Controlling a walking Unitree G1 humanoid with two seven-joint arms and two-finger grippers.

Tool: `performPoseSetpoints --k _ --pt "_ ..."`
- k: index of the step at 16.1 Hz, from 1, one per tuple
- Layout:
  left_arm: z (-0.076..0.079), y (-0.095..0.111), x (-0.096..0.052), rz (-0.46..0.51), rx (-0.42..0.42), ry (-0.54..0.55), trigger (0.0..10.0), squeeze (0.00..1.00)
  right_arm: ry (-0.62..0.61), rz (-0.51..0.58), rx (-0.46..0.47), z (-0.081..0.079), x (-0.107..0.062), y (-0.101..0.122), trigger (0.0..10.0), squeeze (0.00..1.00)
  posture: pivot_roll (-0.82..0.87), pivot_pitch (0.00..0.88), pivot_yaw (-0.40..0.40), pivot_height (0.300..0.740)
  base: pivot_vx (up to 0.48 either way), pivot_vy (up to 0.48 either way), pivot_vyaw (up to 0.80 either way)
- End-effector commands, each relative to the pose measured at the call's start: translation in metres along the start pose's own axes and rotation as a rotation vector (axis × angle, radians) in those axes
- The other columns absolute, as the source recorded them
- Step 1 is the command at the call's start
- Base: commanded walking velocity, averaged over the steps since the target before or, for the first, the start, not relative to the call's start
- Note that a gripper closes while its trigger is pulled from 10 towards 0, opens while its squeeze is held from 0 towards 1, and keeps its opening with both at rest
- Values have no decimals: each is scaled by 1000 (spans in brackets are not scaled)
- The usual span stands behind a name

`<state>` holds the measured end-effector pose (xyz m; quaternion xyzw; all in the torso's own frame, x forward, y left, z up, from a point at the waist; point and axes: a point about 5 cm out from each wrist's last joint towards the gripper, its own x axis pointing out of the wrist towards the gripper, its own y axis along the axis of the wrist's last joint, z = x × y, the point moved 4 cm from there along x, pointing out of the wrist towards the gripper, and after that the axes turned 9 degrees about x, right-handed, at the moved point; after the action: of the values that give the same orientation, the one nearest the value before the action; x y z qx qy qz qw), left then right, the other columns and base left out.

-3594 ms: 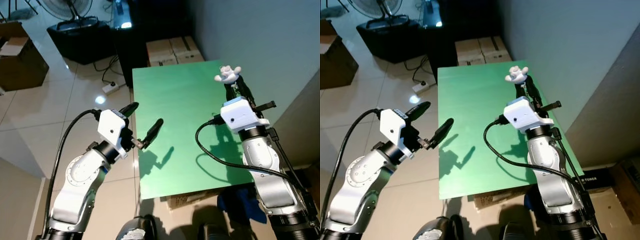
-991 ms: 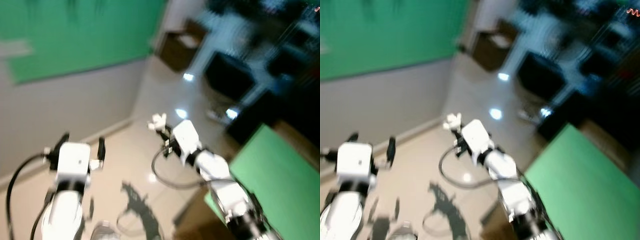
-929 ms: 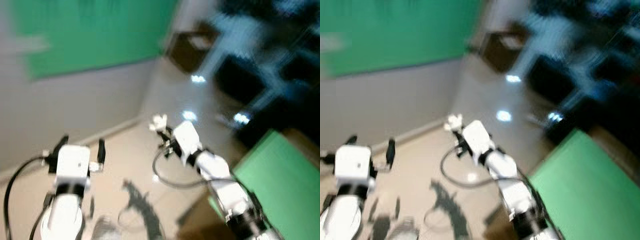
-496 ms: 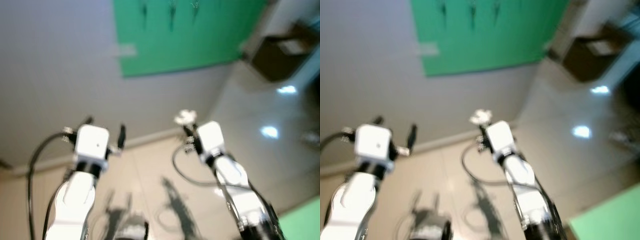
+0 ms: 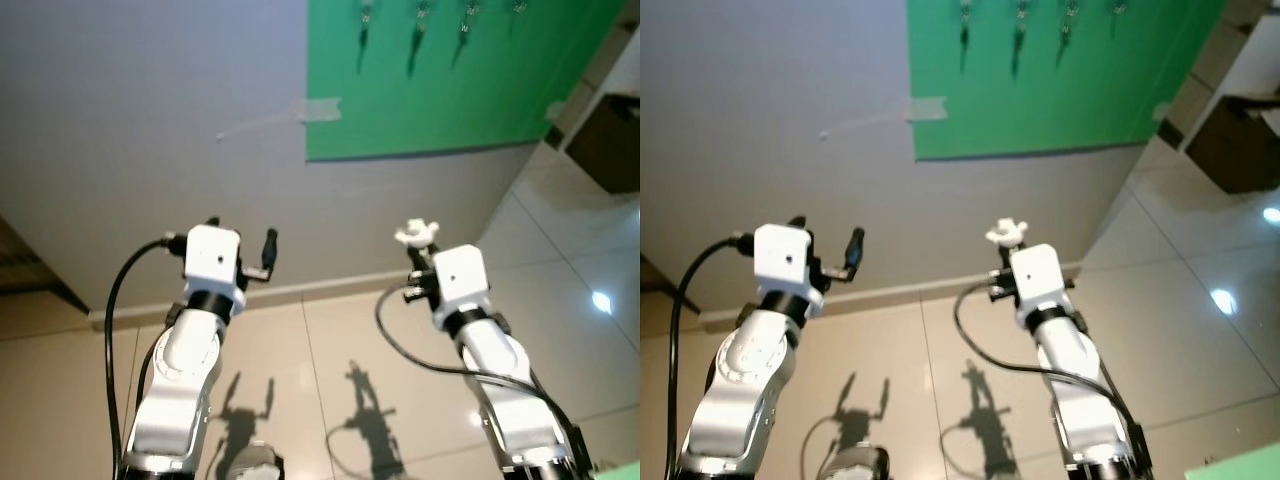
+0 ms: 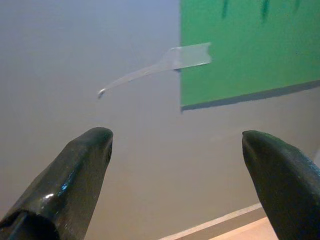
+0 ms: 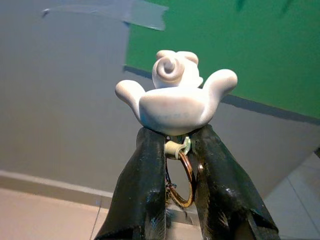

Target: Hang keys on a hook

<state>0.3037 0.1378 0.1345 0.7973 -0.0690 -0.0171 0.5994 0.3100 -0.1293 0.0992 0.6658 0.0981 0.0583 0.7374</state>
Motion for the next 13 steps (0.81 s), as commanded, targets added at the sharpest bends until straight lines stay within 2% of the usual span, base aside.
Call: performPoseSetpoints --k 1,3,4,7,13 --pt "0 -4 -1 -6 -21 9 10000 0 -19 7 -26 4 0 4 10000 0 -85 55 -54 740 0 0 0" --pt "1 -5 -6 2 -9 6 10000 0 -34 6 -64 6 2 4 10000 0 -79 47 -72 740 277 0 0" --pt "3 -3 -8 13 5 -4 10000 0 -33 8 -35 6 2 5 10000 0 -79 45 -74 740 349 0 0" --pt "5 0 -8 31 25 -20 10000 0 -34 -10 -26 8 1 3 10000 0 -76 40 -68 740 382 0 0" --pt "9 5 1 54 27 -45 10000 0 -46 7 -22 5 3 4 10000 0 -83 37 -42 740 418 0 764"
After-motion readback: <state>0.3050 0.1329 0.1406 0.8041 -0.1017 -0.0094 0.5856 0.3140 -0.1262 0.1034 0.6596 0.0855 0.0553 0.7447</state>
